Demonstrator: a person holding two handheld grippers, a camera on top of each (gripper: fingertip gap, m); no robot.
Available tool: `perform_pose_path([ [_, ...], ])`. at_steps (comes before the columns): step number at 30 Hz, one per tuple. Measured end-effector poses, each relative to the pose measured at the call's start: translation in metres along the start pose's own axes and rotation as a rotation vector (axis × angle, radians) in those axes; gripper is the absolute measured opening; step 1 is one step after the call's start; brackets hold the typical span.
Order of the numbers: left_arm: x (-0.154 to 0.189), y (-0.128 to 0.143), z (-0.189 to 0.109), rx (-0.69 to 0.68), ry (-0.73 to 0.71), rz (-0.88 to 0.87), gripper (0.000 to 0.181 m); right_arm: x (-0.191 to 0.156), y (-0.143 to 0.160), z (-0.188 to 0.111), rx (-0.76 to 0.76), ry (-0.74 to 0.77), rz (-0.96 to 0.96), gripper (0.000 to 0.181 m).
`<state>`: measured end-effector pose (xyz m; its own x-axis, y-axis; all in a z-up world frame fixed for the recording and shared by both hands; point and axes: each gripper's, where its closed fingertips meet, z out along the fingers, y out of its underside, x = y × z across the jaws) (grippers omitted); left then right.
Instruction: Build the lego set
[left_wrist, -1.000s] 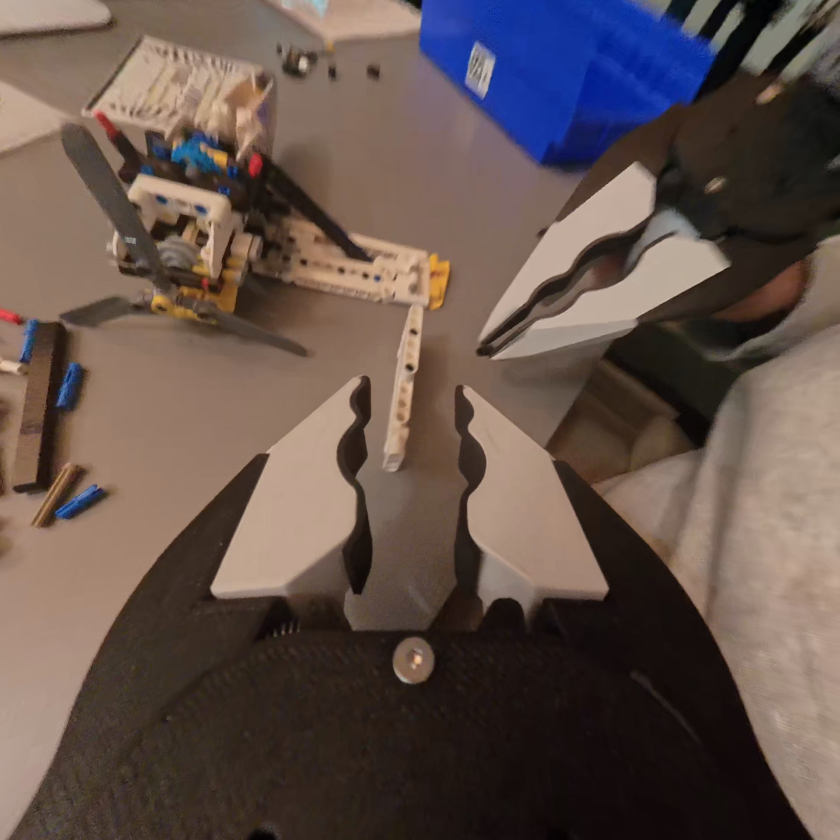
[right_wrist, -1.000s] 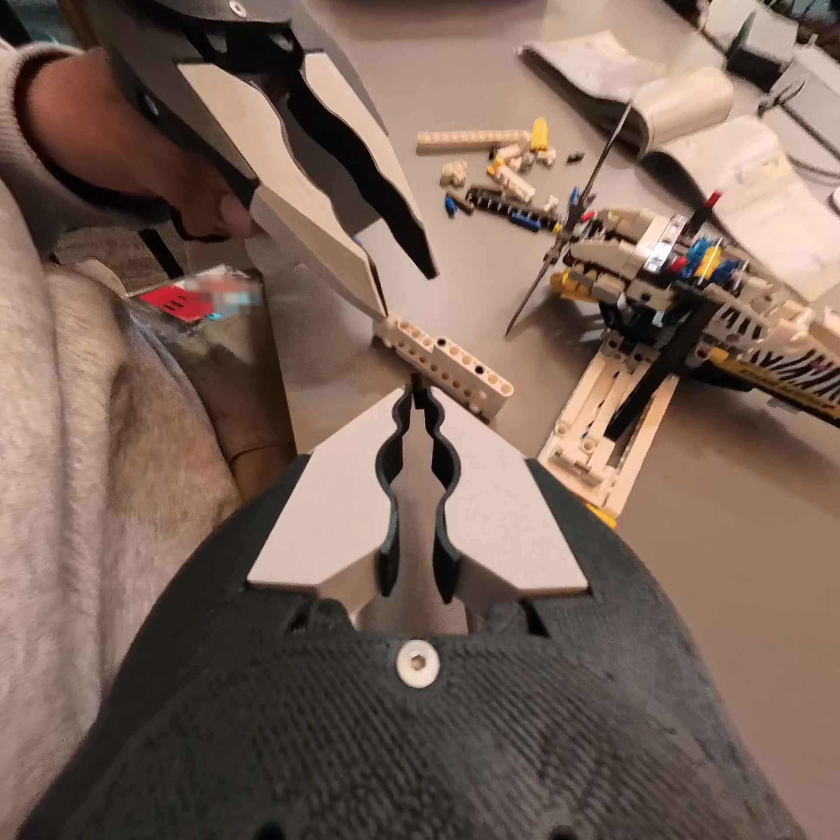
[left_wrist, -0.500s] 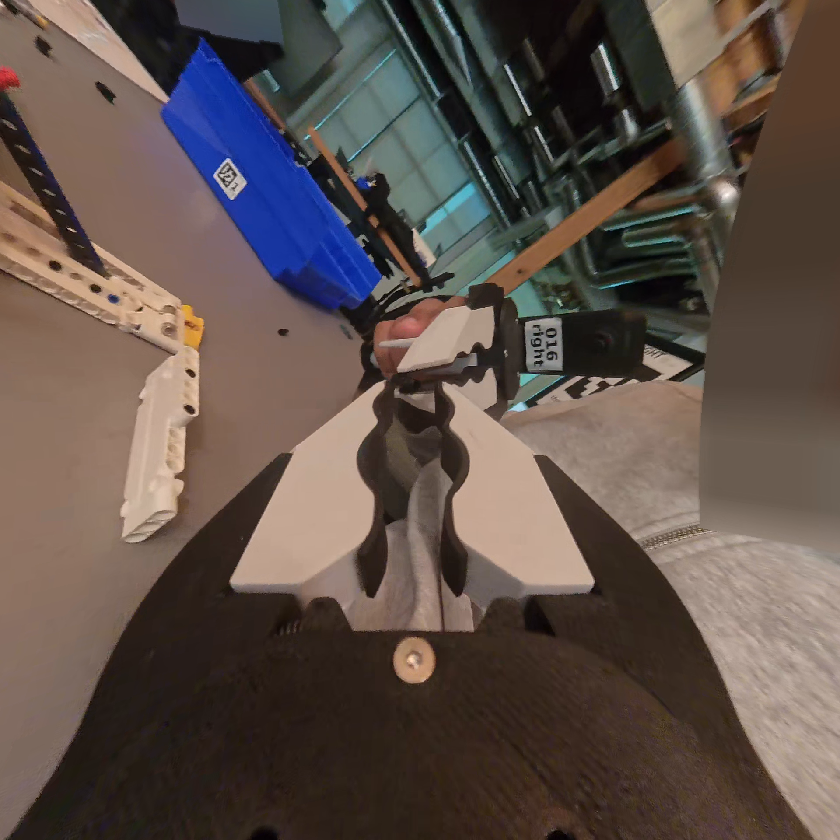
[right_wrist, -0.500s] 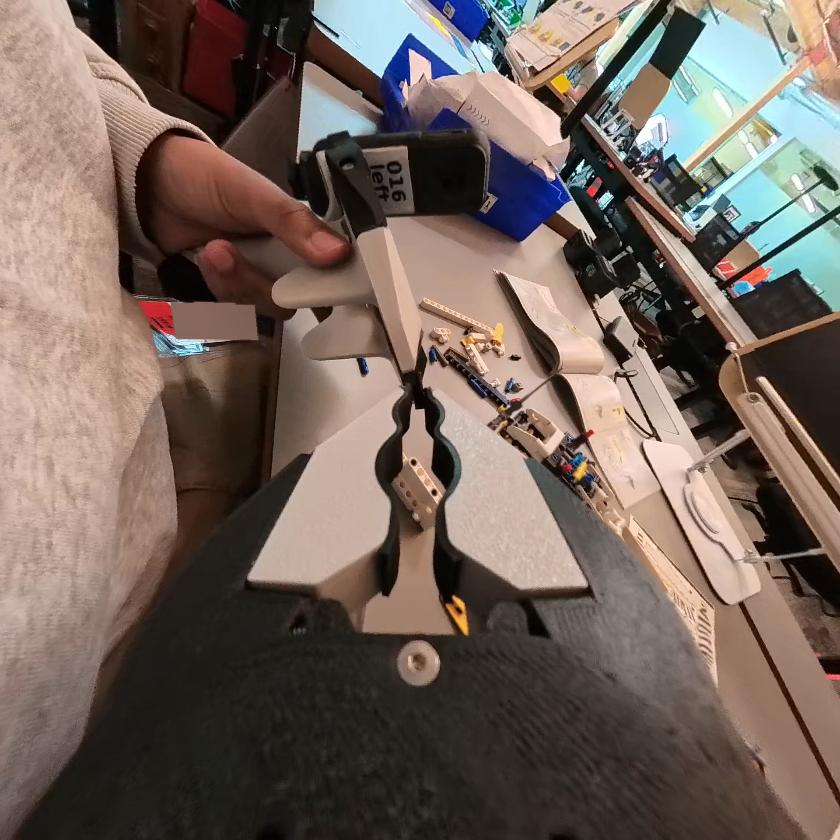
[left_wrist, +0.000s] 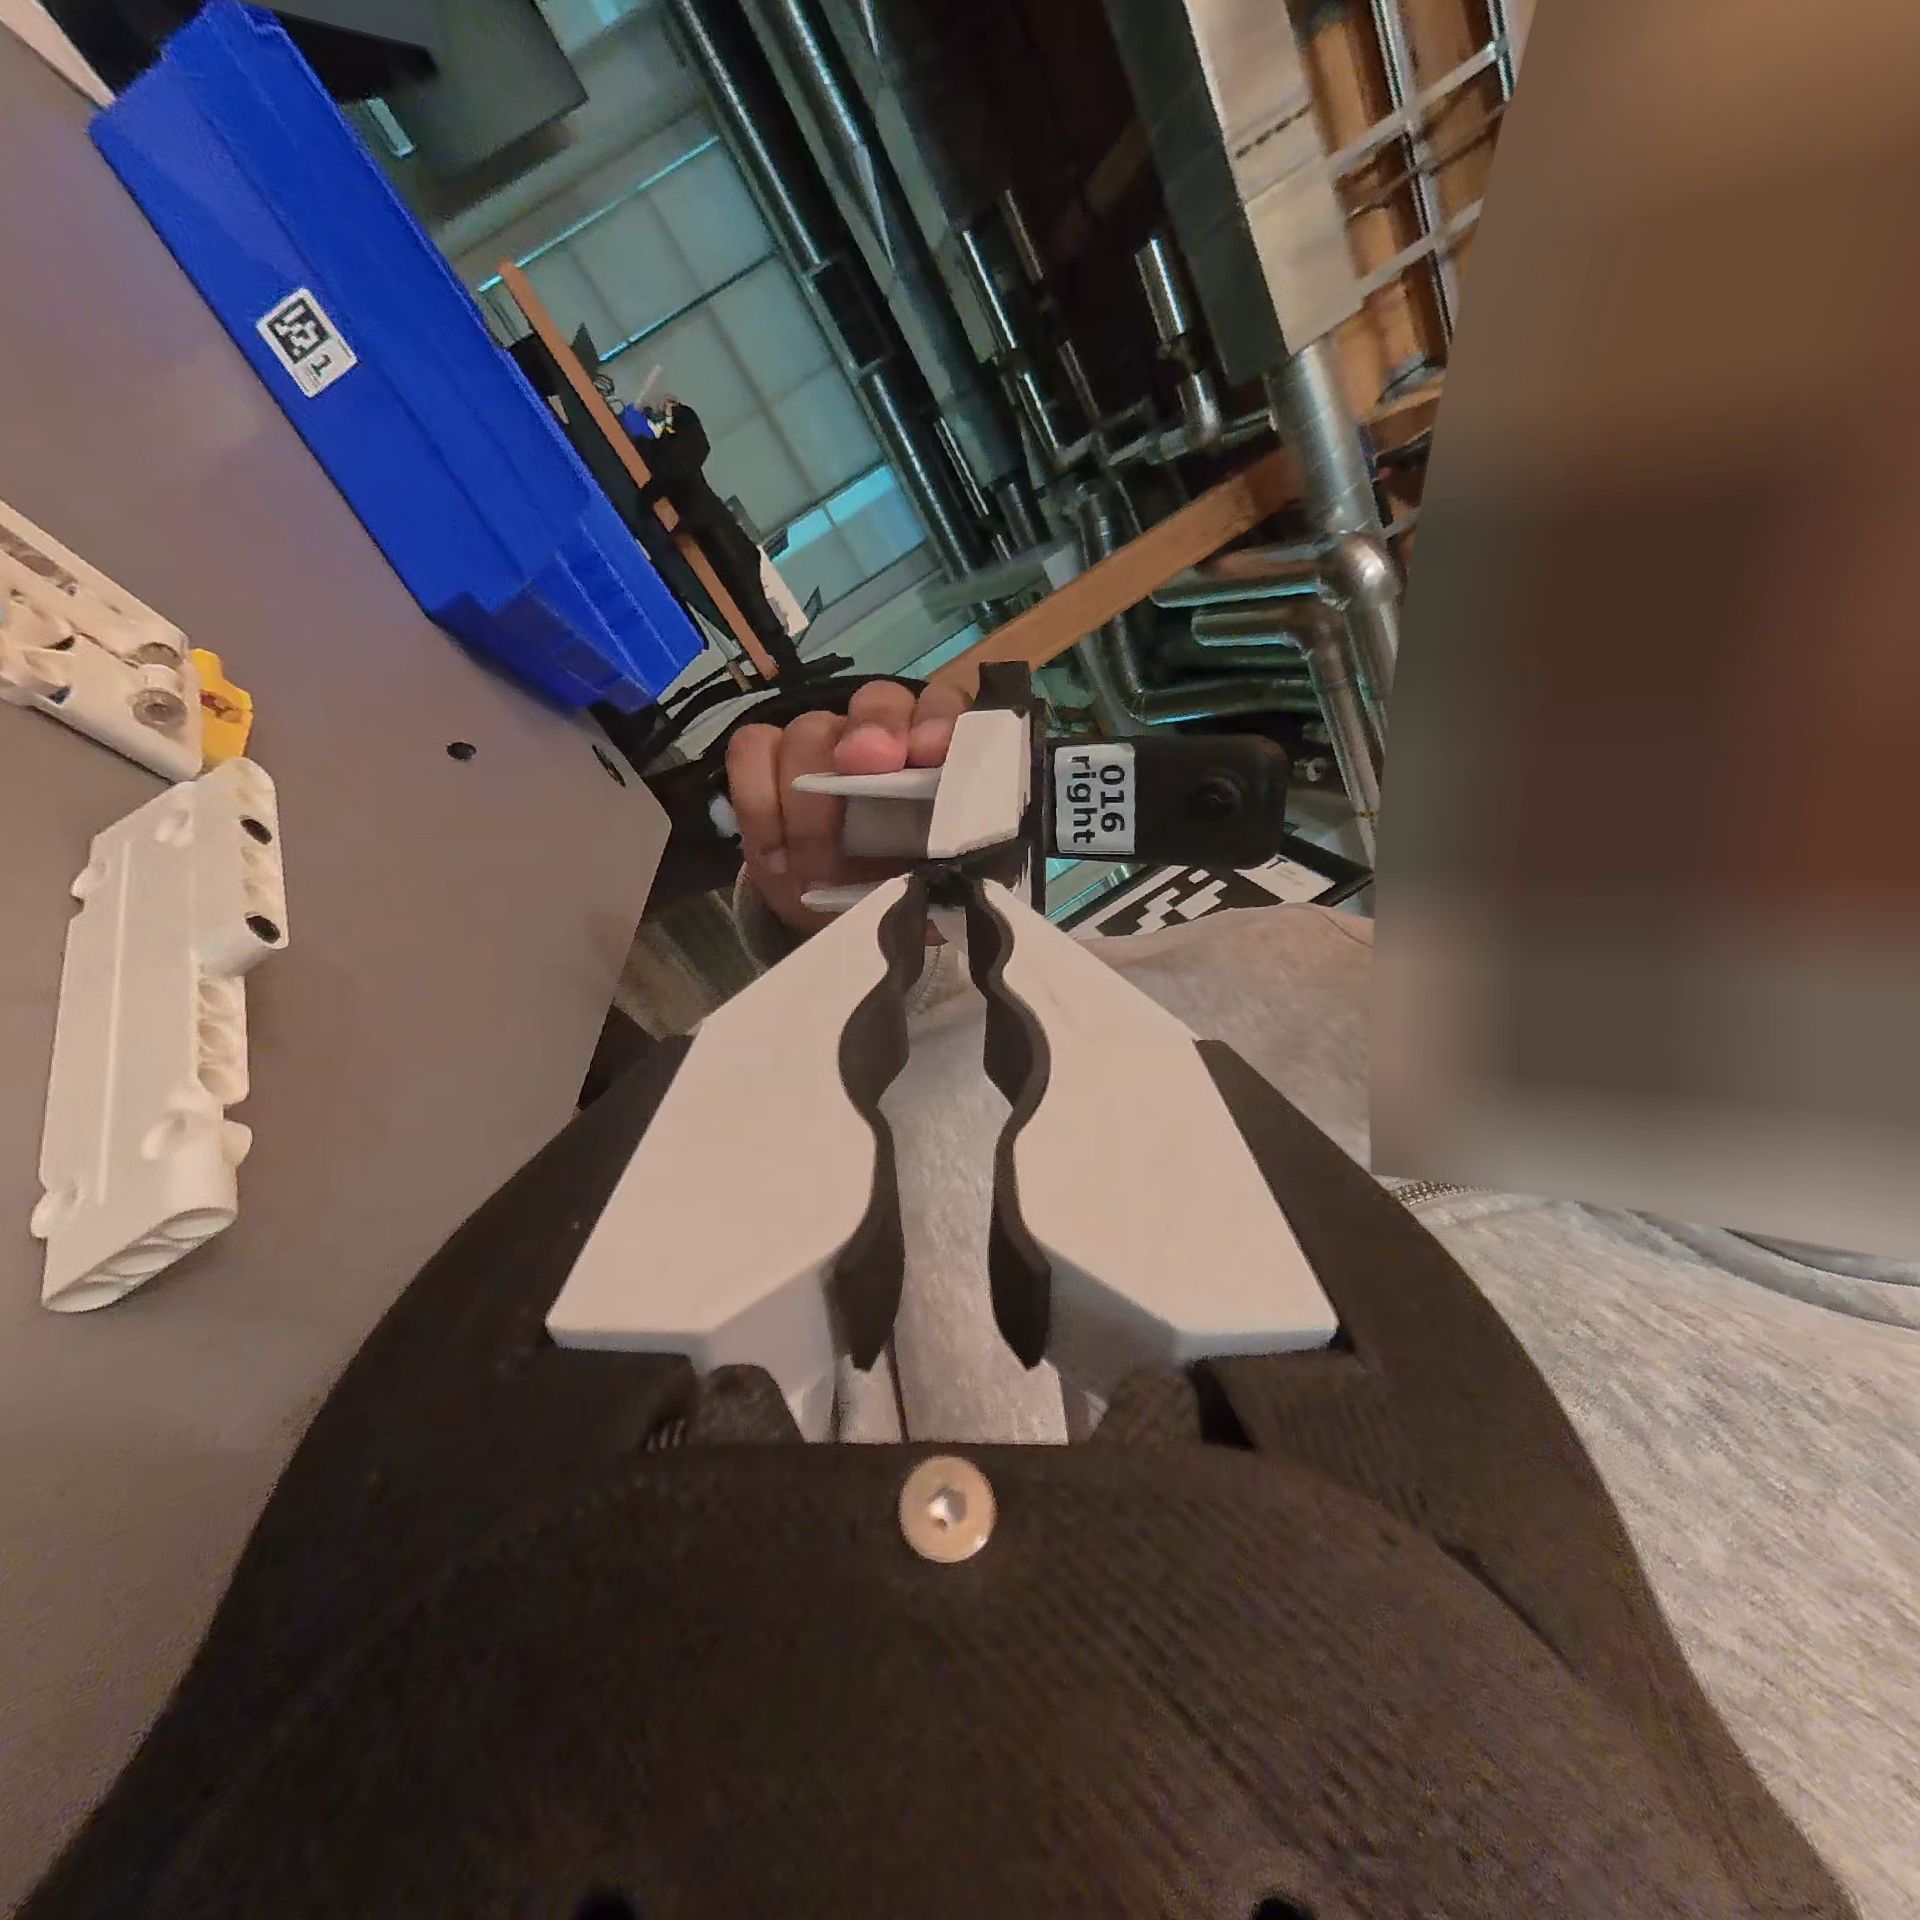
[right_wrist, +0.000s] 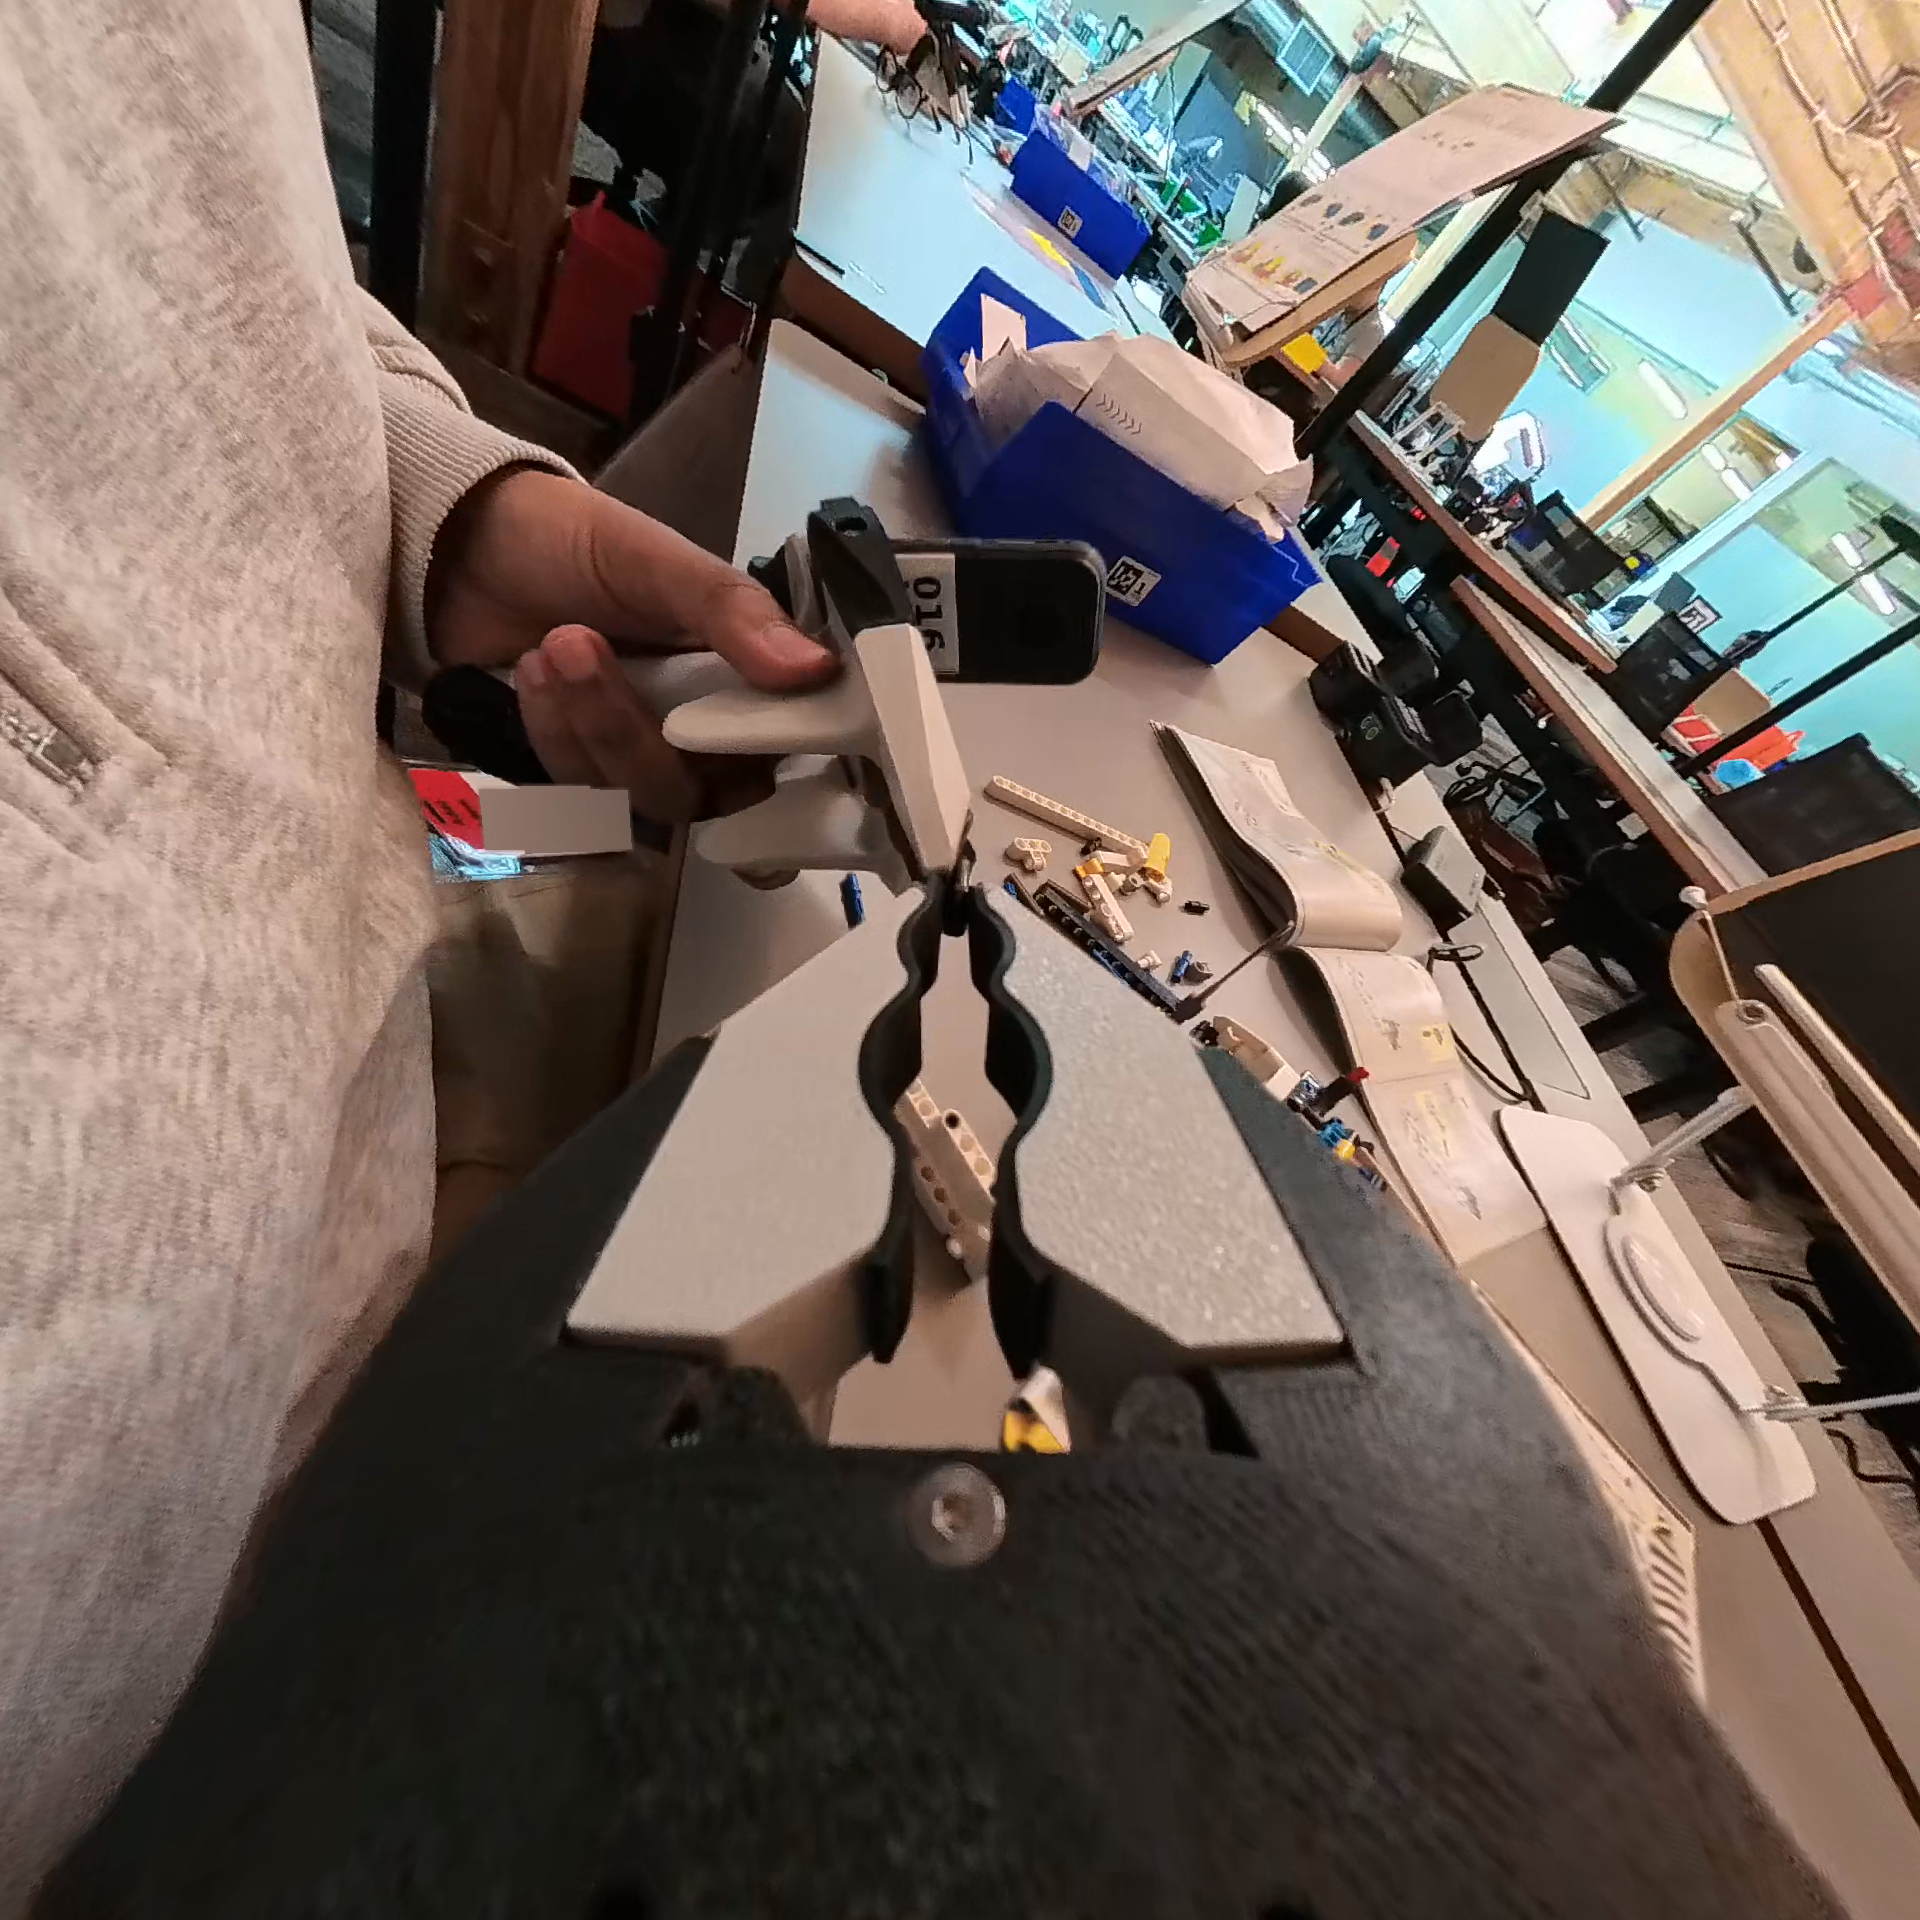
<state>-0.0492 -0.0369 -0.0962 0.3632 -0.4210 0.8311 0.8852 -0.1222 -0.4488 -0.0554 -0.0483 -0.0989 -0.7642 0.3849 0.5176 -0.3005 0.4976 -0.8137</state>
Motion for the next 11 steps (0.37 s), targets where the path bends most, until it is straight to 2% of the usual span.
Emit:
perform_pose_path([
  [1, -0.0003, -0.0003, -0.0001, 0.002, 0.000, -0.002, 0.004, 0.0002, 0.0001, 0.0000, -0.004, -0.003, -0.006, 0.003],
  [6, -0.0023, -0.0024, -0.0012, 0.007, -0.013, -0.001, 0.009, 0.0012, -0.0007, -0.0005, -0.013, -0.017, -0.026, 0.003],
  [11, -0.0003, -0.0028, -0.0020, 0.013, 0.007, -0.006, 0.001, -0.0003, -0.0009, -0.0003, -0.007, -0.027, -0.026, 0.003],
])
